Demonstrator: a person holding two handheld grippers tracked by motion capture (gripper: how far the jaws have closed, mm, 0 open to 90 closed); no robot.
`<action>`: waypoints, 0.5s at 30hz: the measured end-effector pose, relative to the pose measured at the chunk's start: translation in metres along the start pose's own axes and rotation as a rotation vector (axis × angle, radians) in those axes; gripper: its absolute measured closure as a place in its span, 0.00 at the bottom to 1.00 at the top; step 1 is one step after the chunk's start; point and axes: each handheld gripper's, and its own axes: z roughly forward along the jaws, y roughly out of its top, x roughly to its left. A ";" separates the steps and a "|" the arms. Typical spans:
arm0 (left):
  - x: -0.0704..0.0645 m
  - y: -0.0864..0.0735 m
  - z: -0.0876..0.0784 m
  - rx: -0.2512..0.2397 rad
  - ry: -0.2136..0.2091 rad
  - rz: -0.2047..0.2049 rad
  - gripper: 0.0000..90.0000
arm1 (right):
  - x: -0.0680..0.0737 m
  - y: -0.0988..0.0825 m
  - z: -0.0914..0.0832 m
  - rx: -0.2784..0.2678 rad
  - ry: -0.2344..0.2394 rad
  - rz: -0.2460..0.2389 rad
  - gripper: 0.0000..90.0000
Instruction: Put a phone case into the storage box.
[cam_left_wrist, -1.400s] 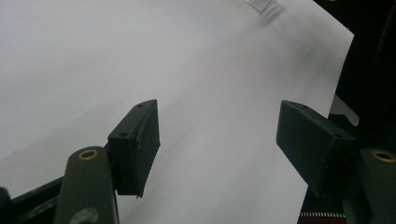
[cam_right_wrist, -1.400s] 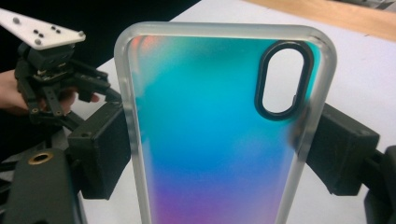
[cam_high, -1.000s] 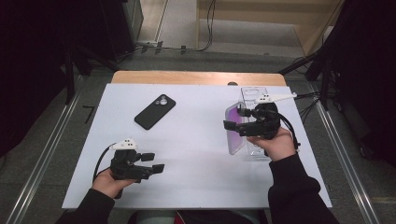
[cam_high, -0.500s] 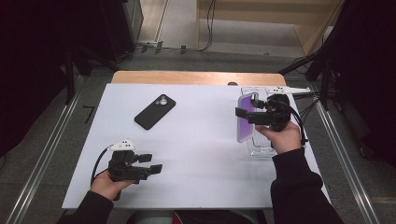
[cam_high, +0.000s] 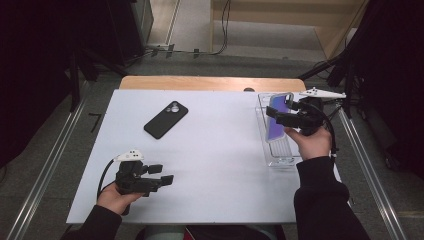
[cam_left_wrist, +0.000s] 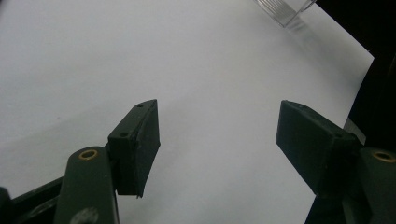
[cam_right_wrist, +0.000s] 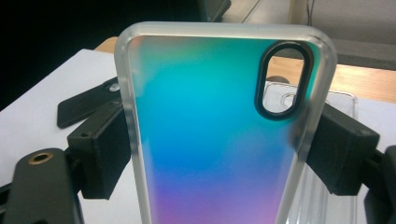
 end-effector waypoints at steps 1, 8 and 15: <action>0.000 0.000 0.000 0.006 0.000 0.001 0.34 | -0.002 0.000 0.002 -0.007 -0.011 0.010 0.17; 0.002 -0.001 0.001 0.010 0.005 -0.004 0.34 | -0.010 0.007 0.017 -0.003 -0.063 -0.012 0.17; 0.004 -0.002 0.001 0.006 0.010 -0.010 0.34 | -0.028 0.014 0.034 -0.001 -0.106 0.014 0.17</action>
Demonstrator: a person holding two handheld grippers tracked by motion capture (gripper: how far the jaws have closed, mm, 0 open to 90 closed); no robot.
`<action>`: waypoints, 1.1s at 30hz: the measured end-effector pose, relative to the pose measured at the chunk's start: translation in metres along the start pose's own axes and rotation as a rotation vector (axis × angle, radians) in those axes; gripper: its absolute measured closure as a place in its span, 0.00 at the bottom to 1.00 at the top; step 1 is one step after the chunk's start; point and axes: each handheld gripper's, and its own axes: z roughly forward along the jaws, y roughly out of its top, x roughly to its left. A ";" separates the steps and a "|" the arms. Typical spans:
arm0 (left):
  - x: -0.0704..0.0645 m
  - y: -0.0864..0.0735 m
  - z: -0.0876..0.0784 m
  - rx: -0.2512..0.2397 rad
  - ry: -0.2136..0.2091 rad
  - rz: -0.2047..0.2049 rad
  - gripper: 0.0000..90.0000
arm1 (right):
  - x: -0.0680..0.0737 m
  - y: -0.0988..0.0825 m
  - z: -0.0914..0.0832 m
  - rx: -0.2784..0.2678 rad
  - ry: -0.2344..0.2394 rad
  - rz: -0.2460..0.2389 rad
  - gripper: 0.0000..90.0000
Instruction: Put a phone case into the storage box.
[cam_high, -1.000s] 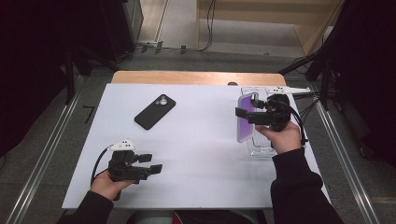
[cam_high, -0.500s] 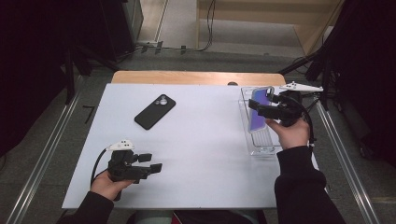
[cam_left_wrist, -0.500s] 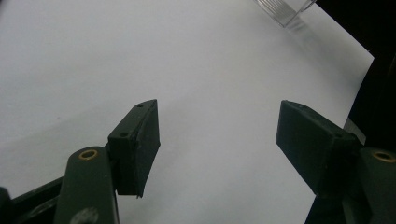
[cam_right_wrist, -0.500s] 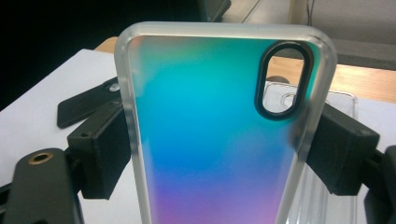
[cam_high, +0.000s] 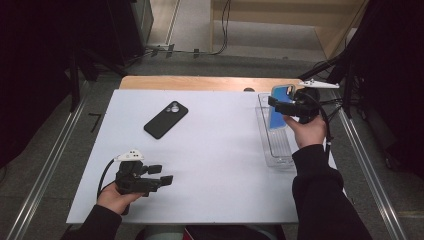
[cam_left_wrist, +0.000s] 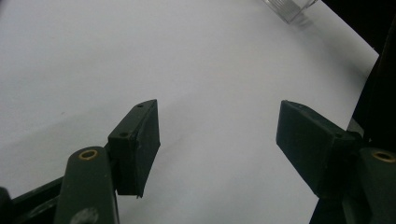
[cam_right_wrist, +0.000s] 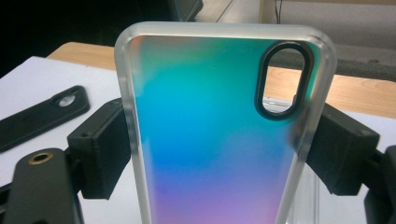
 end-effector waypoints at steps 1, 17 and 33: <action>0.000 0.000 0.000 0.000 0.000 0.000 0.34 | -0.003 0.001 0.002 -0.001 0.002 0.009 0.17; 0.000 0.001 0.001 -0.006 -0.006 0.003 0.35 | -0.021 0.008 0.050 -0.029 -0.097 -0.006 0.16; 0.001 0.002 0.001 -0.013 -0.004 -0.005 0.35 | -0.036 0.004 0.090 -0.084 -0.175 0.048 0.16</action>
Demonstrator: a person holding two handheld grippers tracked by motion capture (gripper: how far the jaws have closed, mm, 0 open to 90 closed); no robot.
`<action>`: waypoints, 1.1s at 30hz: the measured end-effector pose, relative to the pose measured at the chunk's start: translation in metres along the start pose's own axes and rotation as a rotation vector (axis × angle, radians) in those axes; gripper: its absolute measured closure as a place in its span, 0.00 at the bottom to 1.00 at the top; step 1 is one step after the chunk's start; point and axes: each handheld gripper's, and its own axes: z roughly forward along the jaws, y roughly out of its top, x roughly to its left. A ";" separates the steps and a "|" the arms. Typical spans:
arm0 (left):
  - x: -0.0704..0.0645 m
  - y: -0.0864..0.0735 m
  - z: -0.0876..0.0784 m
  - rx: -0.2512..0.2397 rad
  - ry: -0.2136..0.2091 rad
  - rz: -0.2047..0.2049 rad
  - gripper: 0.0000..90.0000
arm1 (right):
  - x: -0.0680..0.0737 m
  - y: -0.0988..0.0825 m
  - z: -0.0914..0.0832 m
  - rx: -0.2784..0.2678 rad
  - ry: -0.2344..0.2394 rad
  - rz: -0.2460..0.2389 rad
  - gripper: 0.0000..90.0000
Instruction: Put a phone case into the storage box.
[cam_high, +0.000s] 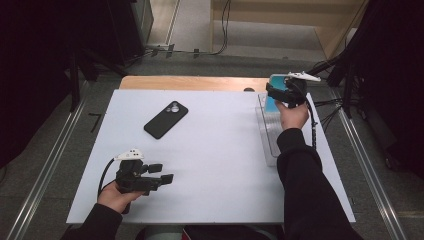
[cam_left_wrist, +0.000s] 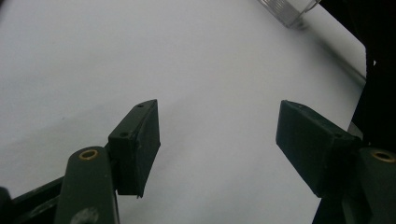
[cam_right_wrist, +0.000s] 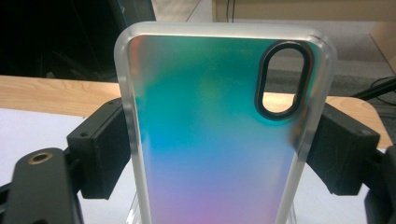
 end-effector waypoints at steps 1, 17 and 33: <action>0.000 0.000 0.000 0.002 -0.002 0.001 0.35 | 0.001 -0.001 0.005 -0.002 -0.009 0.000 0.16; 0.003 -0.001 0.000 0.002 0.002 -0.007 0.35 | -0.001 -0.005 0.031 0.010 -0.034 0.006 0.16; 0.003 0.000 0.000 0.000 0.002 -0.009 0.35 | 0.002 -0.008 0.036 0.017 -0.009 -0.022 0.10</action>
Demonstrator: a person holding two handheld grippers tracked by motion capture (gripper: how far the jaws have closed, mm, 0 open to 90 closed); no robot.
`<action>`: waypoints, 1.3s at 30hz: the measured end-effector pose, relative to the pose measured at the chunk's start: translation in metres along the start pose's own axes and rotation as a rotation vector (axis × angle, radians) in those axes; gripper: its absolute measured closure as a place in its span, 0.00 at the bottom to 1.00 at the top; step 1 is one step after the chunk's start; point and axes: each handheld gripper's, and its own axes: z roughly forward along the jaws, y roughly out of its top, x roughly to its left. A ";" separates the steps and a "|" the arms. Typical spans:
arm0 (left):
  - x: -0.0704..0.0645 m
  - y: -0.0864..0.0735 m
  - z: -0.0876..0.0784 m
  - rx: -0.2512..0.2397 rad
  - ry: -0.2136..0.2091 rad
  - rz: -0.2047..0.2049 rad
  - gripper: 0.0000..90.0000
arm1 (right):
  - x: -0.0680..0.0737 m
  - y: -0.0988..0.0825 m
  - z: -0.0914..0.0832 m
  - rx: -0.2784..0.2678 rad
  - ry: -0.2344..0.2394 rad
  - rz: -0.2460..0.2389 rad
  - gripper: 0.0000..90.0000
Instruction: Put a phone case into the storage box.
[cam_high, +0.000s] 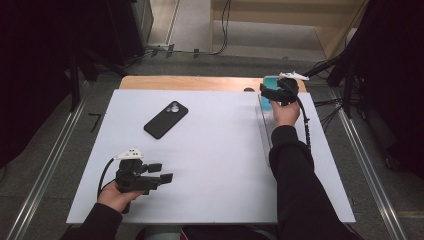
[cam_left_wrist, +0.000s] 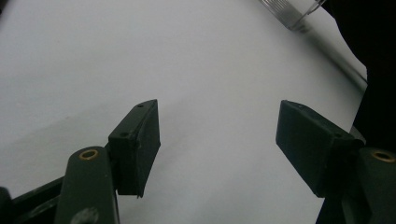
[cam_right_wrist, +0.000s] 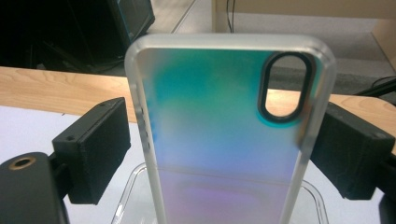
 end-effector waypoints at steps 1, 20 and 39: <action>0.000 0.000 0.000 -0.001 0.001 0.001 0.35 | -0.001 0.000 0.000 0.006 0.006 -0.001 0.10; 0.000 0.002 0.003 0.006 0.007 0.001 0.35 | -0.007 -0.002 -0.028 0.077 0.069 0.034 0.00; 0.004 0.008 0.006 0.016 -0.004 0.000 0.34 | 0.015 -0.011 -0.078 0.171 0.240 -0.009 0.00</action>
